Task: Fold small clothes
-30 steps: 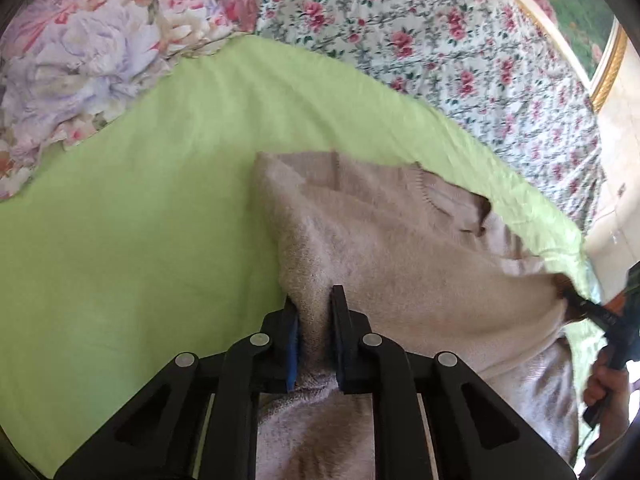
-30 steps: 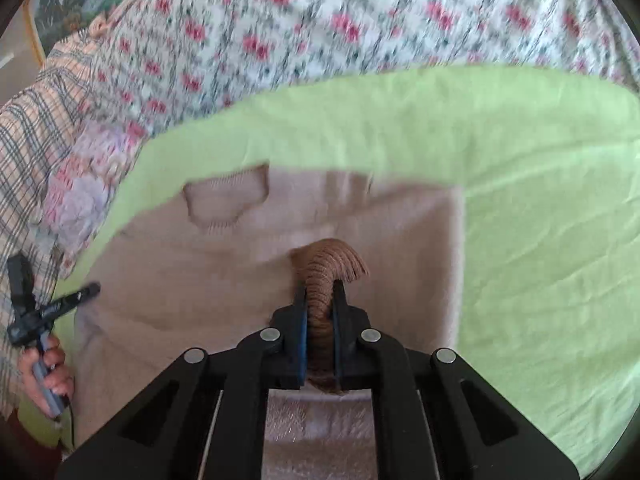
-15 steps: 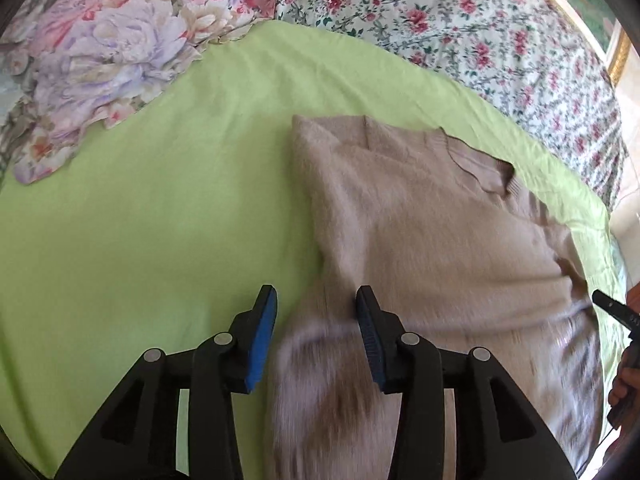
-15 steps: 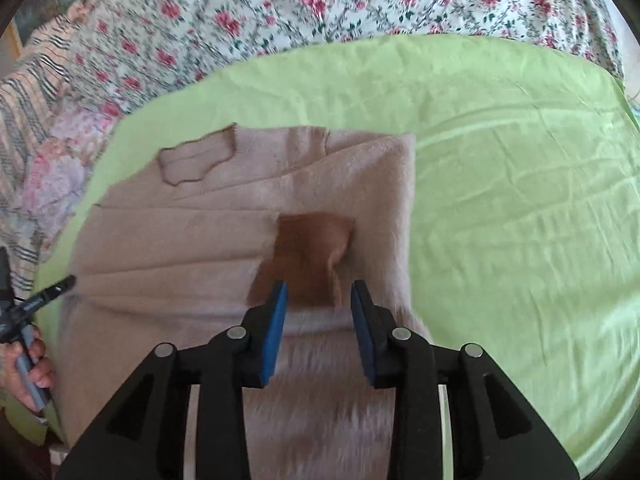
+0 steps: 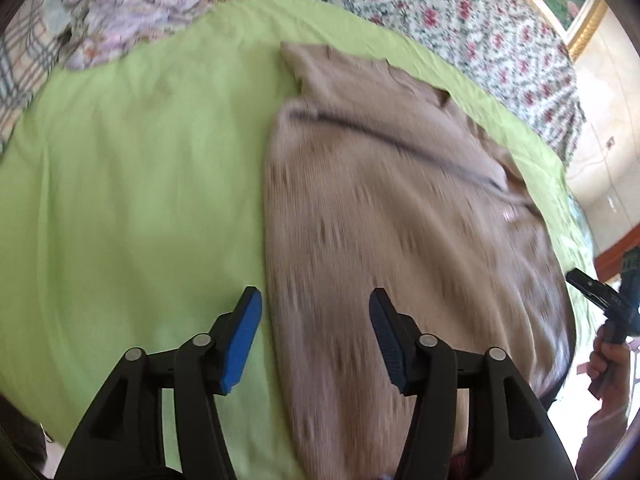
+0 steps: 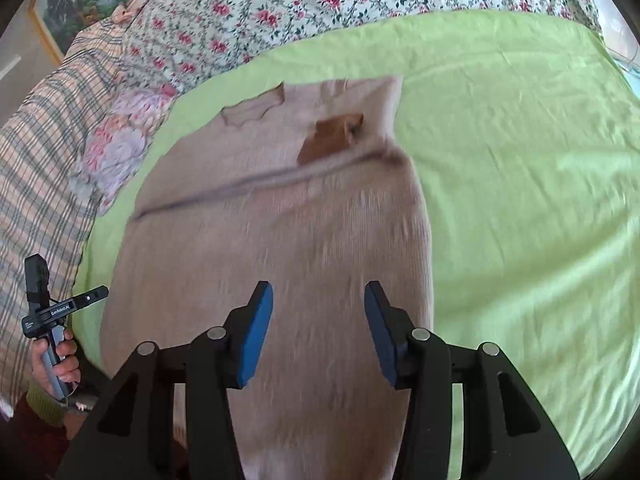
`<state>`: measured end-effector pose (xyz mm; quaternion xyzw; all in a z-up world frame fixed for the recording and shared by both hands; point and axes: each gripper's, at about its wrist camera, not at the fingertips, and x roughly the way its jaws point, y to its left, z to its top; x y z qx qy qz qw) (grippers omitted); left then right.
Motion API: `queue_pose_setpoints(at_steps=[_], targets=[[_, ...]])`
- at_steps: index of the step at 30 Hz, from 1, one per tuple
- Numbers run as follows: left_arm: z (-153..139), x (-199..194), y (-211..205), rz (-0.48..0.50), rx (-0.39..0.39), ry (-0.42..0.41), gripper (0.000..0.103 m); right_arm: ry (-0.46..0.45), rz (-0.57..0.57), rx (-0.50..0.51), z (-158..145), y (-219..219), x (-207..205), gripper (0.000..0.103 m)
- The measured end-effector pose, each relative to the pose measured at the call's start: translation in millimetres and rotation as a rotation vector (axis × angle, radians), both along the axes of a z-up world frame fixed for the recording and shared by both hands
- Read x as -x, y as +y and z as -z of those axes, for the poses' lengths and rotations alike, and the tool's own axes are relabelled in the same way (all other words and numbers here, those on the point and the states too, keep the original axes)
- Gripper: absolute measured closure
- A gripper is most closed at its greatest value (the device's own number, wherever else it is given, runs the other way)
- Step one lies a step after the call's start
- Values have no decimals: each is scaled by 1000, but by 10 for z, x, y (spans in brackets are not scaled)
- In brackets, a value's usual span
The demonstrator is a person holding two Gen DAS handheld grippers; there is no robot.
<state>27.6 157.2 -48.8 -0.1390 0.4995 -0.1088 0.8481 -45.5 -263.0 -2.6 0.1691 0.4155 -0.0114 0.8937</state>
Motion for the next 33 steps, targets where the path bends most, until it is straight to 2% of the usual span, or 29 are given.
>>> queue_pose_setpoints(at_steps=[6,12,15,18,21,26,28,29,30,31,33], targets=[[91,533,6,72,24,8,40,-3,-36,-69,89,21,462,54],[268,948,-89,188,121,47,41,-16,-87,-121,113,-30,870,54],[324,1021,-141,233,116,48,43,9,-138,-124,145,-32,1050,54],[354,1076,-167,276,140,51,51,52,-182,-125,221,-60,1140,54],[455,1109,-192,318,154,91,59,110,-206,-144,384,-54,1225,54],[600,1073,-270,333,147,140,67,117,-232,-230,634,40,1190,54],[597,1070,-287,341,144,133,75,122,-245,-236,704,114,1137,54],[579,1078,-305,347,135,122,78,125,-249,-229,732,151,1109,56],[564,1080,-314,351,120,112,87,129,-251,-219,745,188,1110,77],[547,1074,-334,355,111,106,91,126,-257,-215,736,197,1111,95],[481,1122,-327,373,101,77,95,92,-287,-247,666,191,1172,95]])
